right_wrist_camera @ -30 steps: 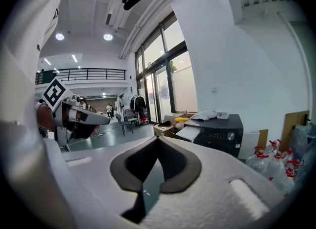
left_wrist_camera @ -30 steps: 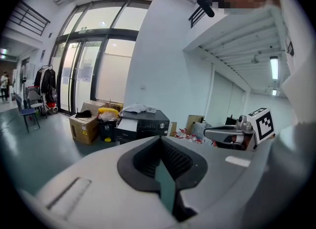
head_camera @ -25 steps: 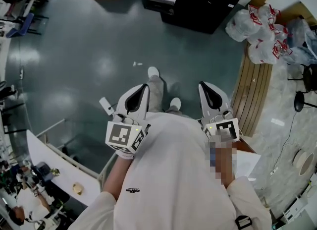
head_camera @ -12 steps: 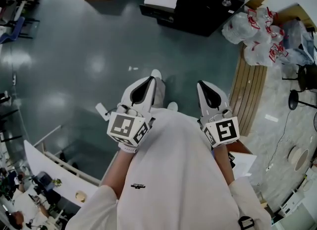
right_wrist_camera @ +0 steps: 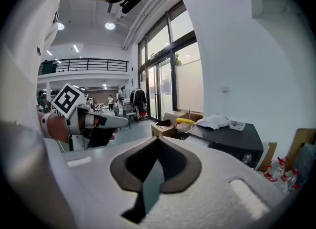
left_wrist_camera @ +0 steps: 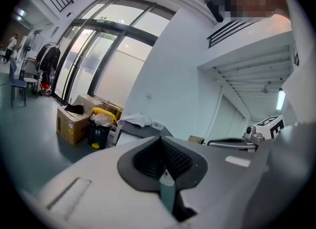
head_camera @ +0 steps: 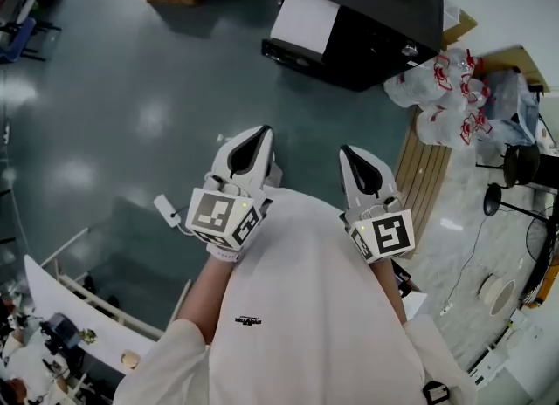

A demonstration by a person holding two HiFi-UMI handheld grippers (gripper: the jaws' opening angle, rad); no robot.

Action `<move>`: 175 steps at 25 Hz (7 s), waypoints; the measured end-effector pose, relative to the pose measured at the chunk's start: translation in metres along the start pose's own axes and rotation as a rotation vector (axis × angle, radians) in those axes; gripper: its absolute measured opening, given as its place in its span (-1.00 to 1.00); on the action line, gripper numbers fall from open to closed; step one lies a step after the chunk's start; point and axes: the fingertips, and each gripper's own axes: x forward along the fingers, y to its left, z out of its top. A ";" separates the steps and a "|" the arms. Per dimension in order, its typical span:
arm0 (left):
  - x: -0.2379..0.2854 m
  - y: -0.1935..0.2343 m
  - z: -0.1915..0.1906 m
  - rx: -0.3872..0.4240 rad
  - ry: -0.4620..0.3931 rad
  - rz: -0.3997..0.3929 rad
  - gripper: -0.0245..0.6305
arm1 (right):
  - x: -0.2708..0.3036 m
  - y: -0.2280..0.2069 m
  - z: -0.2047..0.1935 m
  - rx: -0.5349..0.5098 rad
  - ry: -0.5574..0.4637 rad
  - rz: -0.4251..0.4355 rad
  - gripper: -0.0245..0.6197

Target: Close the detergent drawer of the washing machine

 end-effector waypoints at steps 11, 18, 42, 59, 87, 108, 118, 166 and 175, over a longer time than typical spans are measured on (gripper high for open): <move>0.065 0.068 0.049 0.003 -0.009 -0.072 -0.87 | 0.076 -0.029 0.031 -0.020 0.026 -0.071 -0.92; 0.094 0.069 0.022 -0.025 0.073 -0.099 -0.87 | 0.088 -0.058 0.021 0.015 0.062 -0.098 -0.92; 0.219 0.080 0.044 0.039 0.085 0.322 -0.87 | 0.214 -0.220 0.054 -0.044 0.007 0.377 -0.92; 0.210 0.114 -0.004 0.157 0.105 0.436 -0.87 | 0.266 -0.185 0.033 -0.127 0.099 0.612 -0.92; 0.248 0.135 -0.145 0.259 0.276 0.284 -0.87 | 0.262 -0.176 -0.050 -0.069 0.120 0.510 -0.92; 0.282 0.155 -0.180 0.302 0.314 0.249 -0.86 | 0.276 -0.183 -0.076 -0.018 0.129 0.510 -0.92; 0.289 0.158 -0.169 0.299 0.270 0.261 -0.87 | 0.284 -0.201 -0.078 0.000 0.130 0.465 -0.92; 0.451 0.199 -0.104 0.303 0.129 0.245 -0.86 | 0.302 -0.300 -0.072 0.067 0.139 0.374 -0.92; 0.462 0.202 -0.095 0.330 0.090 0.251 -0.87 | 0.301 -0.313 -0.073 0.087 0.144 0.365 -0.92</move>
